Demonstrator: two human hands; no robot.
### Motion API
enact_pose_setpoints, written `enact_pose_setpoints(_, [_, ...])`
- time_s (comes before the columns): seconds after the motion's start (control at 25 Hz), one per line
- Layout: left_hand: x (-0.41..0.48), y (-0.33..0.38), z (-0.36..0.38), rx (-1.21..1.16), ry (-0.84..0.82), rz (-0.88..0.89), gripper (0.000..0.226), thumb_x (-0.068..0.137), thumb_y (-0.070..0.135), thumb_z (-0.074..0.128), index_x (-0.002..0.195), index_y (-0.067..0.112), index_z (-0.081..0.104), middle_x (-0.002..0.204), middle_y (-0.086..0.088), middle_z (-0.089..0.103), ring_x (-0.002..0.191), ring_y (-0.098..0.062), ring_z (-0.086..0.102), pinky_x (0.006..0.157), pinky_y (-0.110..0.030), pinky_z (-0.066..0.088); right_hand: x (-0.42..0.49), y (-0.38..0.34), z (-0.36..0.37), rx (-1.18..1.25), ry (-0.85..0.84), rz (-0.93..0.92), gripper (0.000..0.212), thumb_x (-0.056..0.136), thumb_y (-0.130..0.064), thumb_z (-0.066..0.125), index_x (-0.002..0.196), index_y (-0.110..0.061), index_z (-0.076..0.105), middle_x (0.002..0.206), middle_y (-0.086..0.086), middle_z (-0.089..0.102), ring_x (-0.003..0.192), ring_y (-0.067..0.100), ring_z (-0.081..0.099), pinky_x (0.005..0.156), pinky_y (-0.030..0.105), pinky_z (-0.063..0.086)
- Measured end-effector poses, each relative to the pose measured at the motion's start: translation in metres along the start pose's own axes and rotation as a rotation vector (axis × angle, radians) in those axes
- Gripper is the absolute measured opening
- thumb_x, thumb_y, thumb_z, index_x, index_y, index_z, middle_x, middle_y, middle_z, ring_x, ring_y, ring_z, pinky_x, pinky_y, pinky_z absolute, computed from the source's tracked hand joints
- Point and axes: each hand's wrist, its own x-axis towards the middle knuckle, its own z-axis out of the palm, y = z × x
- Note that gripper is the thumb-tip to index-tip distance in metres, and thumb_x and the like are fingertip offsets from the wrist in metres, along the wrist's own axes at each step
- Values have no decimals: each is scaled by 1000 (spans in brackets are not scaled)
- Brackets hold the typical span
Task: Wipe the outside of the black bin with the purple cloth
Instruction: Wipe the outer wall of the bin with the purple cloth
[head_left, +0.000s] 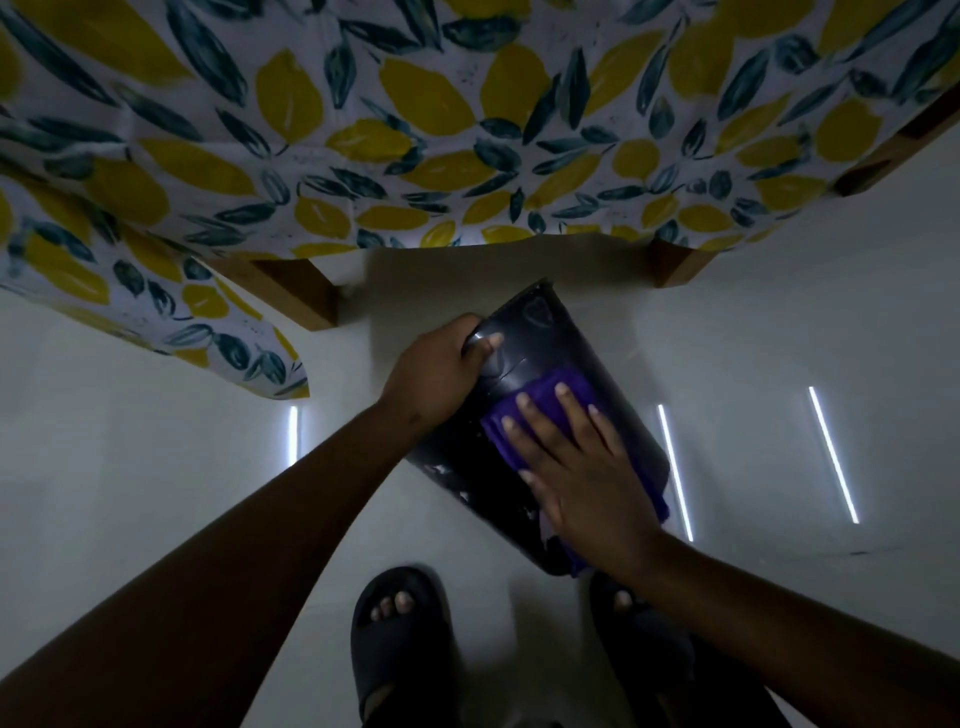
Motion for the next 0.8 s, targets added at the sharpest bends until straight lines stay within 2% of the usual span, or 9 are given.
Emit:
enact_pose_setpoints(0.08, [8, 1, -2, -22, -18, 23, 27, 98, 36, 44, 111, 16, 59, 105, -6, 68, 97, -22, 62, 77, -26, 40, 16, 7, -3, 11, 37, -16, 58, 99, -40, 27, 153, -28, 12, 161, -1, 14, 148, 28, 14, 116, 47, 21])
enact_pose_setpoints(0.24, [14, 4, 0, -30, -5, 15, 30, 99, 37, 42, 115, 17, 57, 108, -6, 67, 94, -18, 58, 77, -24, 37, 37, 35, -13, 344, 90, 411, 55, 101, -37, 22, 152, -17, 21, 159, 4, 23, 147, 25, 19, 116, 48, 28])
enact_pose_setpoints(0.28, [17, 5, 1, -15, -4, 3, 30, 98, 38, 42, 114, 17, 57, 106, -7, 67, 93, -21, 59, 76, -26, 37, 27, 31, -8, 286, 93, 410, 56, 100, -37, 23, 152, -17, 20, 159, 5, 23, 147, 26, 19, 114, 49, 31])
enact_pose_setpoints(0.36, [24, 7, 2, 26, -35, 4, 30, 98, 39, 42, 109, 16, 57, 99, -7, 66, 93, -26, 61, 73, -28, 37, 4, 10, 0, 81, 37, 200, 59, 97, -38, 28, 152, -20, 15, 159, 6, 21, 147, 32, 16, 110, 54, 34])
enact_pose_setpoints(0.48, [30, 9, 2, 20, -78, 45, 29, 98, 37, 44, 106, 14, 59, 96, -7, 67, 93, -29, 62, 73, -30, 41, 18, 6, 0, 3, 32, -20, 59, 98, -39, 29, 152, -25, 11, 161, 2, 15, 147, 32, 12, 113, 53, 28])
enact_pose_setpoints(0.64, [33, 9, 2, 17, -54, 34, 30, 97, 37, 46, 111, 14, 60, 109, -11, 69, 101, -26, 62, 87, -35, 46, 54, 22, -13, 349, 89, 344, 55, 101, -39, 21, 153, -24, 13, 162, -2, 12, 149, 22, 7, 117, 49, 24])
enact_pose_setpoints(0.68, [33, 9, 2, 14, -45, 23, 30, 97, 37, 46, 110, 14, 61, 108, -11, 69, 100, -27, 62, 87, -35, 47, 46, 19, -9, 331, 96, 386, 56, 100, -39, 23, 153, -23, 12, 162, -1, 11, 149, 23, 7, 117, 49, 24])
enact_pose_setpoints(0.72, [33, 9, 2, 15, -43, 9, 31, 96, 38, 47, 108, 14, 61, 106, -11, 69, 100, -27, 62, 86, -35, 47, 33, 13, -4, 254, 89, 356, 57, 100, -39, 26, 153, -24, 12, 162, -1, 12, 149, 25, 7, 116, 50, 25])
enact_pose_setpoints(0.8, [33, 13, 4, 26, -47, -9, 33, 96, 40, 48, 107, 12, 61, 104, -12, 68, 98, -27, 62, 83, -33, 45, 7, -2, 4, 66, 43, 144, 59, 97, -40, 32, 152, -26, 17, 161, 0, 16, 148, 30, 10, 114, 52, 27])
